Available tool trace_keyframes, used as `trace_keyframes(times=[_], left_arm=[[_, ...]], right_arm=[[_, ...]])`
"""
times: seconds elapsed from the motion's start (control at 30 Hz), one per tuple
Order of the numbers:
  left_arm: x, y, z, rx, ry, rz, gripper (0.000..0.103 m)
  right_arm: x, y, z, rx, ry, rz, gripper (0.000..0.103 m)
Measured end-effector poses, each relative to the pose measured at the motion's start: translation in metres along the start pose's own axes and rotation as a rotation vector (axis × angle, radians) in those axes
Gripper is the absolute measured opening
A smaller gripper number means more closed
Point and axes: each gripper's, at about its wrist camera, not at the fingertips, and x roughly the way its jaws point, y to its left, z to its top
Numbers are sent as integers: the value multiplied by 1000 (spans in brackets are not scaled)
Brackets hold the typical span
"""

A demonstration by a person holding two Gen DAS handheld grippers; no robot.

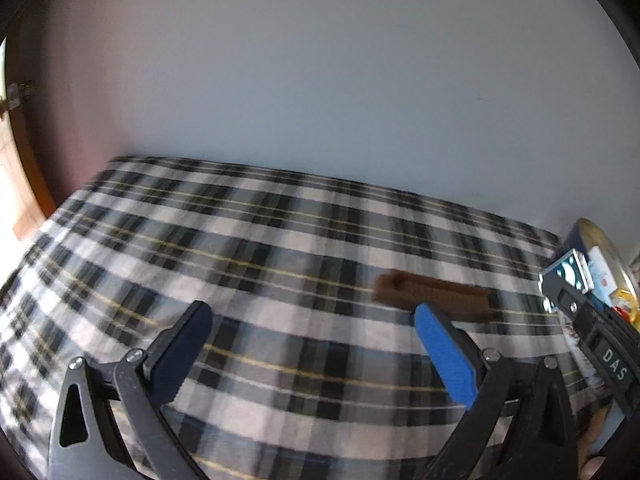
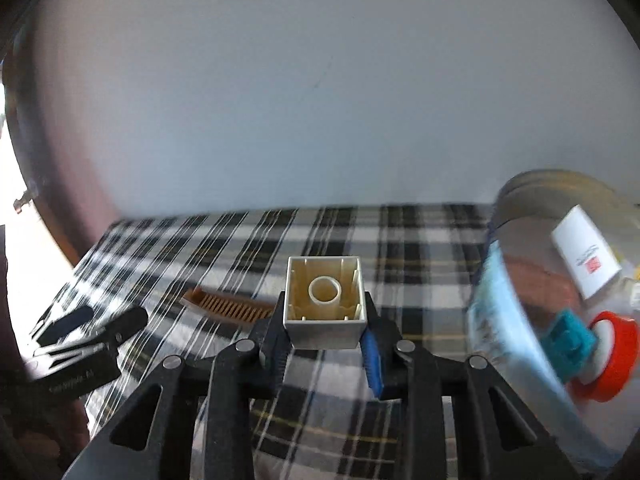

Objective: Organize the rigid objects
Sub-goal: 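Close left tool on the brown comb while right tool lifts the cream brick, then carry the brown comb and cream brick toward the tin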

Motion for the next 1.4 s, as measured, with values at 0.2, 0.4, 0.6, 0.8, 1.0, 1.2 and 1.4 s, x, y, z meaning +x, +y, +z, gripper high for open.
trace_keyframes(times=[0.2,0.4,0.6,0.8,1.0,1.2,1.4], left_arm=[[18,-61,7,191,11,-67,102],[55,-82,19,155,127,-42,102],[72,-75,27,73,185,-92,103],[65,-88,27,140,182,-128,103],[67,-93,28,150,191,-130,103],[68,-83,25,177,198,-154,103],[59,-80,17,289,218,-244,103]], right_arm=[[-24,-12,6,31,-114,-67,34],[-30,-15,7,39,-167,-97,34],[-17,-13,8,48,-116,-74,34],[-22,-14,8,57,-140,-77,34],[-19,-14,8,70,-129,-79,34],[-17,-23,7,86,-111,-66,34],[-17,-28,8,98,-107,-57,34]])
